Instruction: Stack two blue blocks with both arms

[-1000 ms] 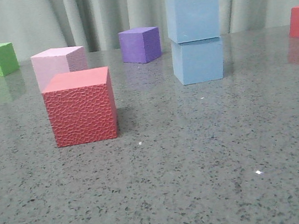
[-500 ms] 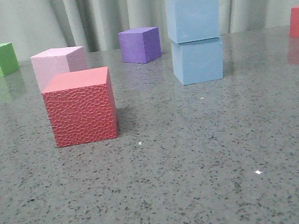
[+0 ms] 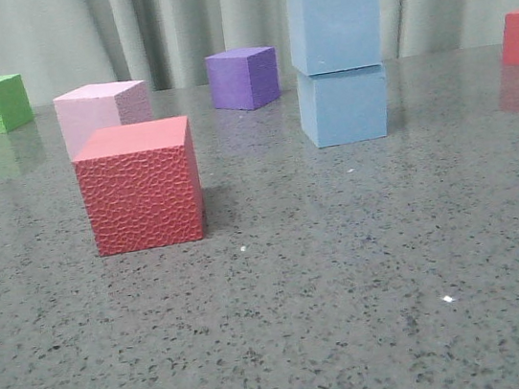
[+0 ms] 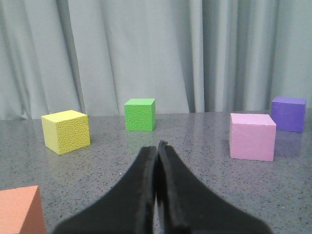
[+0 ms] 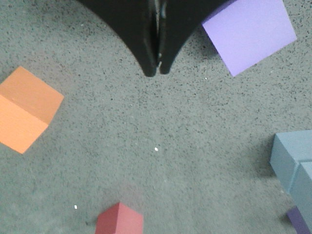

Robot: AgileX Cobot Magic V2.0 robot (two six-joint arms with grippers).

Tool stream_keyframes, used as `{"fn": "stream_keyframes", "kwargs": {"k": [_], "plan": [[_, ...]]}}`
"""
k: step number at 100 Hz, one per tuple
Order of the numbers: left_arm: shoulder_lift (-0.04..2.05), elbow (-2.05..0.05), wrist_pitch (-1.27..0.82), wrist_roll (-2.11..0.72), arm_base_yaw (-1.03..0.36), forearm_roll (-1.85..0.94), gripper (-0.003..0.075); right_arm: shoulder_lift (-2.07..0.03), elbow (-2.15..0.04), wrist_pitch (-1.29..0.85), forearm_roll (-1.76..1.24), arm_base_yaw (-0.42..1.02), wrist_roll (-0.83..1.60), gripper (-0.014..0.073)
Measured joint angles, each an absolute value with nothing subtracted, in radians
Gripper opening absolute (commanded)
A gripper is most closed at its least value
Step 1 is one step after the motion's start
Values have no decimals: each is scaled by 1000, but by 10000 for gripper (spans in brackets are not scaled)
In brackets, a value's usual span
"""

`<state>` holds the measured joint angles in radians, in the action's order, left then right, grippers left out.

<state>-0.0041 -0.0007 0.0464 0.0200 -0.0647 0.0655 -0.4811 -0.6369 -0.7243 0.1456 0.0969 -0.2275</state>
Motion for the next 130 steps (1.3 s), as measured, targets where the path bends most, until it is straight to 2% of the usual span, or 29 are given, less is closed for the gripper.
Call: {"fn": "stream_keyframes", "kwargs": {"k": [39,64,87,130], "plan": [[-4,0,46,20,-65,66,-19,-170,-388,-532,80,97,-125,-122],[-4,0,46,20,-65,66,-19,-1,-276,-505,47,97,-92,-122],[-4,0,46,20,-65,66,-19,11,-203,-463,-16,97,0,-122],[-4,0,46,20,-65,66,-19,11,-61,-211,-30,97,7,-122]]}}
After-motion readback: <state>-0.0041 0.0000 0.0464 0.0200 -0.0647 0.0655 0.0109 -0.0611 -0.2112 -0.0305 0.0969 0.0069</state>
